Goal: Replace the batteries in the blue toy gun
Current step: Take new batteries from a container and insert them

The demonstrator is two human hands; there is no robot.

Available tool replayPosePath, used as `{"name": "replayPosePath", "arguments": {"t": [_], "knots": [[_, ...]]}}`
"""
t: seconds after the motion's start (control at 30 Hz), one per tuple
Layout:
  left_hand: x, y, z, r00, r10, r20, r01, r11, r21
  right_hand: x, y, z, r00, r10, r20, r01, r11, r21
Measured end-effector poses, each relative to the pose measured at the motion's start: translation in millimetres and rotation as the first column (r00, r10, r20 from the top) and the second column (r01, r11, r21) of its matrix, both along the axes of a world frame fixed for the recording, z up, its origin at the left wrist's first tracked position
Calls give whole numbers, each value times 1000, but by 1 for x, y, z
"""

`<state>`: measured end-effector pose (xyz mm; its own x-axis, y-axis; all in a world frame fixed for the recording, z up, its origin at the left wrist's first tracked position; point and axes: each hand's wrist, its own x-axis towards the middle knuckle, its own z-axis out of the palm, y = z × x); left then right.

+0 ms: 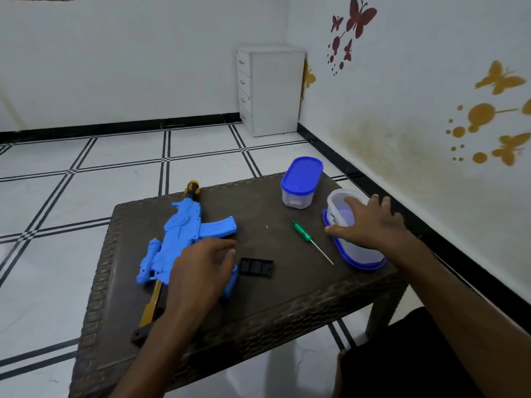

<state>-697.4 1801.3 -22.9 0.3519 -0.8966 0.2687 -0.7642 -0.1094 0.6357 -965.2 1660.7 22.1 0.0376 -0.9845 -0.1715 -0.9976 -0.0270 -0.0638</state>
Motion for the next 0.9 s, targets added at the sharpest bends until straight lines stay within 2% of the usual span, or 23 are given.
{"name": "replayPosePath", "arguments": {"t": [0.1,0.2,0.33,0.53,0.73,0.9], "knots": [[-19,-8,-1,999,-37,16,37,999,12,-17,-5,-8,994,-48,97,42,997,68],[-34,-13,-2,996,-86,34,84,996,41,-23,-4,-11,975,-52,217,52,999,2],[-52,-23,-3,976,-210,61,205,976,74,-22,0,-10,955,-34,293,64,994,-94],[-98,-68,-4,833,-488,259,448,871,200,-15,5,-6,941,42,336,25,981,-191],[-111,-121,-9,711,-603,361,440,783,440,-20,2,-6,931,55,361,21,979,-204],[-92,-117,-22,697,-618,364,474,778,412,-22,0,-12,924,66,378,5,983,-184]]}}
